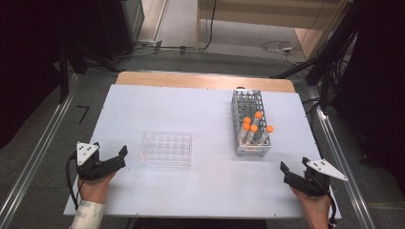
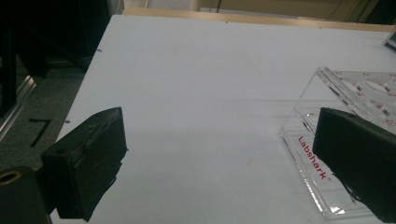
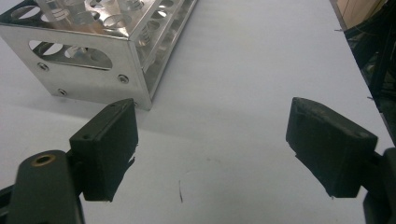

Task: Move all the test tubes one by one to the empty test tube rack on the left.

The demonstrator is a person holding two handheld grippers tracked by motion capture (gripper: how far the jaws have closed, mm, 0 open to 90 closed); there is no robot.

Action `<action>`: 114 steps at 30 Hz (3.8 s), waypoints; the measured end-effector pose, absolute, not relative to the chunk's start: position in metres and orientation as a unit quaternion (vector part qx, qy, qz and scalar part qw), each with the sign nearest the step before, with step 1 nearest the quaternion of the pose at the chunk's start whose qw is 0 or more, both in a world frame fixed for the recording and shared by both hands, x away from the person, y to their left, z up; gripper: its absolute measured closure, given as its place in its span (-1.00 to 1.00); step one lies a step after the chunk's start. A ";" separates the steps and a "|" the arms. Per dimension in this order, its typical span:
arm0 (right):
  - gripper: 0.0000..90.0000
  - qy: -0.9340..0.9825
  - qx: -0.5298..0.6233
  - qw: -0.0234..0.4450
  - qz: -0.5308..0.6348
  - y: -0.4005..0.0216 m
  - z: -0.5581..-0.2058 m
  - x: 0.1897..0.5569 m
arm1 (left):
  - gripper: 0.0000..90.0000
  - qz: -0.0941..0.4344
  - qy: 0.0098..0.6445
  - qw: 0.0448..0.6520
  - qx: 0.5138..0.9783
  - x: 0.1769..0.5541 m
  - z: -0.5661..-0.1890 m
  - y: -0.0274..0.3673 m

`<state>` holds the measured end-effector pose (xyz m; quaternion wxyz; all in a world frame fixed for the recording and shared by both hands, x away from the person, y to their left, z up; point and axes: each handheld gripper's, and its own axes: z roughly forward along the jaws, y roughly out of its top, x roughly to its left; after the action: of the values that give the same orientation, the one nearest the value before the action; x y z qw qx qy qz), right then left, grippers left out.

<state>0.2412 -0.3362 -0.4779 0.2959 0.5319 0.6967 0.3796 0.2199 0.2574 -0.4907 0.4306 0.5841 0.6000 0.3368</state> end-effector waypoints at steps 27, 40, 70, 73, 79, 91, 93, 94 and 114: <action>-0.58 0.678 0.528 0.289 0.421 -0.330 -0.465 0.260 | -0.91 0.341 0.599 0.418 0.591 0.220 -0.495 0.255; -0.55 0.690 0.506 0.291 0.428 -0.313 -0.458 0.268 | -0.91 0.343 0.599 0.418 0.591 0.220 -0.495 0.254; -0.10 0.709 0.475 0.292 0.433 -0.285 -0.455 0.301 | -0.90 0.343 0.599 0.422 0.587 0.219 -0.495 0.253; 0.05 0.710 0.472 0.293 0.433 -0.283 -0.455 0.305 | -0.90 0.342 0.600 0.422 0.587 0.219 -0.495 0.253; 0.26 0.712 0.460 0.297 0.440 -0.278 -0.459 0.309 | -0.90 0.343 0.599 0.423 0.587 0.219 -0.495 0.253; 0.55 0.714 0.456 0.308 0.433 -0.271 -0.465 0.315 | -0.90 0.342 0.599 0.423 0.588 0.219 -0.495 0.253; 0.58 0.713 0.457 0.310 0.433 -0.271 -0.465 0.316 | -0.90 0.342 0.599 0.423 0.588 0.219 -0.495 0.253; 0.58 0.713 0.456 0.309 0.434 -0.271 -0.465 0.316 | -0.90 0.342 0.599 0.423 0.587 0.219 -0.495 0.253; 0.59 0.682 0.432 0.318 0.497 -0.281 -0.413 0.279 | -0.90 0.358 0.589 0.433 0.581 0.214 -0.488 0.251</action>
<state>0.2794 -0.2811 -0.4134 0.3179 0.4323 0.6820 0.4970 0.2136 0.2508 -0.4884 0.4327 0.5809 0.5890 0.3583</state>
